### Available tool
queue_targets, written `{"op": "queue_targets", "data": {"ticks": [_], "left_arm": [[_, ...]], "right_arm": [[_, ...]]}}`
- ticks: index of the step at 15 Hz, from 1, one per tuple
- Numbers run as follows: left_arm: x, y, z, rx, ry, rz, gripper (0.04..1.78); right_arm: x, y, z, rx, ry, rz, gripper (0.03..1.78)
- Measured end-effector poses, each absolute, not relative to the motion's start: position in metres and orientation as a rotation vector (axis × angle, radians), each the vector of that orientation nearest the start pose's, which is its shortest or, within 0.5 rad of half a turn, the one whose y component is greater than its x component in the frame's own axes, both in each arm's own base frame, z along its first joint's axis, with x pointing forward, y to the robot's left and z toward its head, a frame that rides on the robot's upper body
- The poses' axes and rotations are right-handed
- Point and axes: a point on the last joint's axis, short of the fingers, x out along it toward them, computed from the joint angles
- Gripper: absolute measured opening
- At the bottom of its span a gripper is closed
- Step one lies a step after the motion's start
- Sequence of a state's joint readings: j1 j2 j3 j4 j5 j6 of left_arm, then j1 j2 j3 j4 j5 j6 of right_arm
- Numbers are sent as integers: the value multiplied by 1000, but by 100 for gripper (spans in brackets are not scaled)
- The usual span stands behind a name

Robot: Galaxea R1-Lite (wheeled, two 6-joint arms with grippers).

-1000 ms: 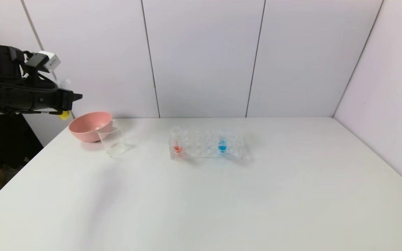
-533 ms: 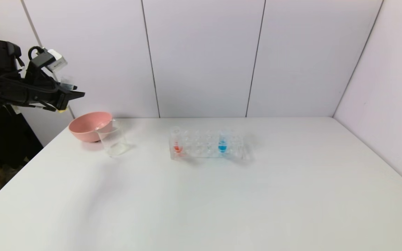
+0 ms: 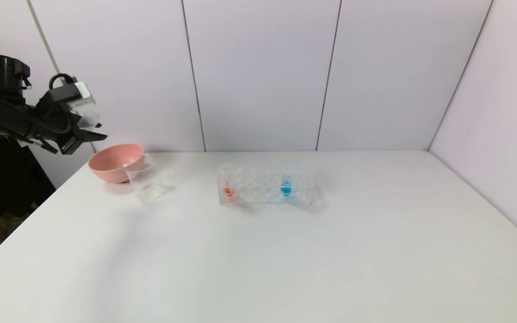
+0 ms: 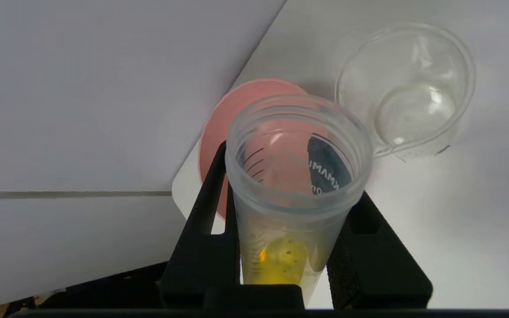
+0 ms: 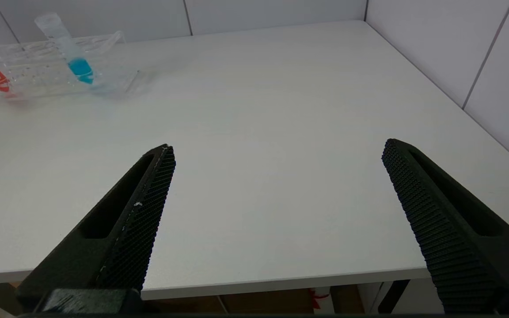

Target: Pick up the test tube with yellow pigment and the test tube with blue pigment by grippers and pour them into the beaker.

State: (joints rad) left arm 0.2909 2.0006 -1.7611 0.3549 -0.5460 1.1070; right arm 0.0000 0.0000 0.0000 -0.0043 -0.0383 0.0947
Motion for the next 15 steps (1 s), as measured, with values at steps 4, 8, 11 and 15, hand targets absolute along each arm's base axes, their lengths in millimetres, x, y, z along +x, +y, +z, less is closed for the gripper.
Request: {"op": "queue_targets", "data": {"ticks": [4, 8, 11, 15], "left_arm": [[380, 103, 250, 916, 400, -604, 54], [389, 104, 246, 963, 417, -656, 54], [395, 106, 238, 970, 429, -665, 54], [401, 108, 232, 969, 437, -660, 54]], "right_arm": [[-23, -1, 76, 95, -6, -38, 171], [-23, -1, 76, 95, -6, -38, 171], [-23, -1, 76, 95, -6, -38, 171], [-23, -1, 76, 95, -6, -38, 171]]}}
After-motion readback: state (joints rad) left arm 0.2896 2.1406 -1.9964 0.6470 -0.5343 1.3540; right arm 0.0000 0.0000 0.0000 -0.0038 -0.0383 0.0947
